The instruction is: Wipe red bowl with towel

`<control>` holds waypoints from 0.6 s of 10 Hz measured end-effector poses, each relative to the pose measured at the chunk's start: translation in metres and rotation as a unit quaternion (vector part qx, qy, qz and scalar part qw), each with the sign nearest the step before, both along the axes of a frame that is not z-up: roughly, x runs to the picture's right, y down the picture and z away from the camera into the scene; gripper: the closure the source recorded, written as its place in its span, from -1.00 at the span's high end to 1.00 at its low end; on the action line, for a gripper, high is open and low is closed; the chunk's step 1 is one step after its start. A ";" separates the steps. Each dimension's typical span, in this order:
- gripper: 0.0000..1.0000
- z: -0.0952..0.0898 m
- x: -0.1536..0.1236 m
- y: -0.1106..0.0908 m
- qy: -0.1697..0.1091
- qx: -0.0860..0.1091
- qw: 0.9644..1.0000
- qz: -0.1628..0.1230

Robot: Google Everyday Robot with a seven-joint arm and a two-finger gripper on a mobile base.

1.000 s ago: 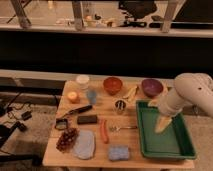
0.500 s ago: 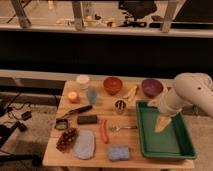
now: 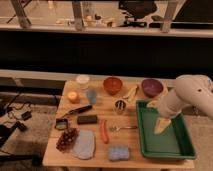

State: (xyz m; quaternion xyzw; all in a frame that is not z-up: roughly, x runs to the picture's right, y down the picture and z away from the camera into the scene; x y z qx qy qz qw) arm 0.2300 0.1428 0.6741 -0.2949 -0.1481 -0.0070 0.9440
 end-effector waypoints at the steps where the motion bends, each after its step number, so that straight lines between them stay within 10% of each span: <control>1: 0.60 -0.005 -0.015 0.011 -0.015 0.000 1.000 -0.005; 6: 0.60 -0.016 -0.092 0.050 -0.116 -0.006 0.992 -0.052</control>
